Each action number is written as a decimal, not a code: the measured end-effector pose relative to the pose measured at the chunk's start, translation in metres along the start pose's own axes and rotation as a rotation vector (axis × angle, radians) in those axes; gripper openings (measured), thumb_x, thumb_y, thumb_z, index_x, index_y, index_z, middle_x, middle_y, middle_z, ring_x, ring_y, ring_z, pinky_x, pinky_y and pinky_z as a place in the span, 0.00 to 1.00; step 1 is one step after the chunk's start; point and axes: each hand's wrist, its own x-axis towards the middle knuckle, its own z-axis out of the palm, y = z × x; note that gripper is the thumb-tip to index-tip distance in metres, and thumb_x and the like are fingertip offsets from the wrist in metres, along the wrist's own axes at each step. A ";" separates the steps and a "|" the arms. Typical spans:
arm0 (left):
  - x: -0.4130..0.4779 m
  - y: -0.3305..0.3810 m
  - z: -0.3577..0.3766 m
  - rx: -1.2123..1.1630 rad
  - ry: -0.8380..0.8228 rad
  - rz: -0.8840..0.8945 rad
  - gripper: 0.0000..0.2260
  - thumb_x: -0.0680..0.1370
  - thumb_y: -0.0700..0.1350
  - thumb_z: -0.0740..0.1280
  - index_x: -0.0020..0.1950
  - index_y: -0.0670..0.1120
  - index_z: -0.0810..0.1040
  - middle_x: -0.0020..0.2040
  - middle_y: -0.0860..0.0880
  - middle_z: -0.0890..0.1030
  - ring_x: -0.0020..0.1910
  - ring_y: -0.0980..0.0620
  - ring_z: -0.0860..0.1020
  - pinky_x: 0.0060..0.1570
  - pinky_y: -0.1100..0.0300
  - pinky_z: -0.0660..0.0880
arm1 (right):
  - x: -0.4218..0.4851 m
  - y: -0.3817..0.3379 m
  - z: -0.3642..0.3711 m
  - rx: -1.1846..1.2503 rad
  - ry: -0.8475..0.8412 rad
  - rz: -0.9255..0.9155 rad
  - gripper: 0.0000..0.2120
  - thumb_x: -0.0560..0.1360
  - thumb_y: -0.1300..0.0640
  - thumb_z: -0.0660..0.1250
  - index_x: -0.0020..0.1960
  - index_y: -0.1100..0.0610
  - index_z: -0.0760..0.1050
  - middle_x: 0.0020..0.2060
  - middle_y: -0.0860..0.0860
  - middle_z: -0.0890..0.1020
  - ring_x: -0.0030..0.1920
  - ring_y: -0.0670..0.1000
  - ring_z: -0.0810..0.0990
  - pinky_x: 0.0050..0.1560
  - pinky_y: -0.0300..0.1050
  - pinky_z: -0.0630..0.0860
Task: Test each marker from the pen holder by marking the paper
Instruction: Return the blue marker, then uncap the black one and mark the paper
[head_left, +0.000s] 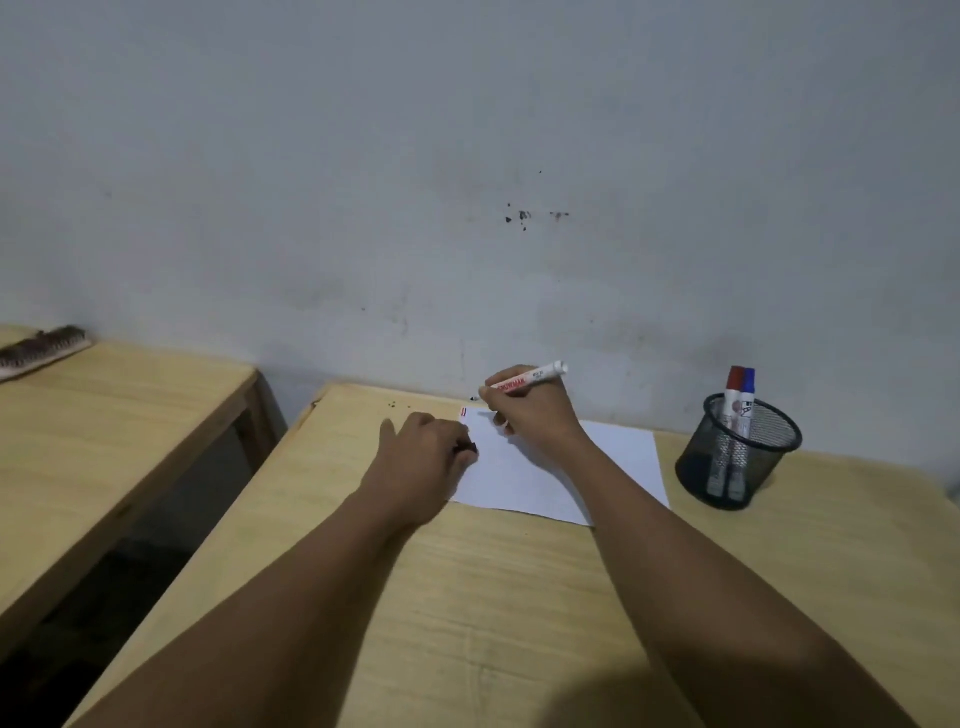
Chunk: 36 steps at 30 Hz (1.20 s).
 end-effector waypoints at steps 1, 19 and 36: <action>0.001 -0.002 0.001 -0.007 -0.001 0.001 0.09 0.80 0.54 0.59 0.51 0.56 0.79 0.53 0.58 0.82 0.59 0.50 0.72 0.60 0.39 0.65 | 0.004 0.002 0.000 0.004 -0.025 0.010 0.08 0.74 0.65 0.76 0.50 0.66 0.81 0.31 0.54 0.82 0.29 0.52 0.78 0.30 0.44 0.74; 0.002 -0.002 0.001 -0.034 0.006 -0.028 0.09 0.80 0.54 0.59 0.51 0.56 0.78 0.46 0.59 0.80 0.58 0.52 0.69 0.64 0.36 0.64 | 0.033 0.039 0.001 -0.168 -0.036 -0.098 0.15 0.76 0.57 0.73 0.42 0.70 0.80 0.30 0.57 0.79 0.30 0.52 0.76 0.36 0.48 0.75; 0.003 -0.001 0.002 -0.013 0.027 -0.017 0.11 0.80 0.54 0.60 0.54 0.54 0.80 0.55 0.56 0.82 0.61 0.50 0.70 0.65 0.37 0.62 | 0.035 0.043 -0.002 -0.120 -0.075 -0.046 0.13 0.73 0.57 0.76 0.44 0.68 0.81 0.33 0.56 0.82 0.36 0.54 0.81 0.44 0.54 0.80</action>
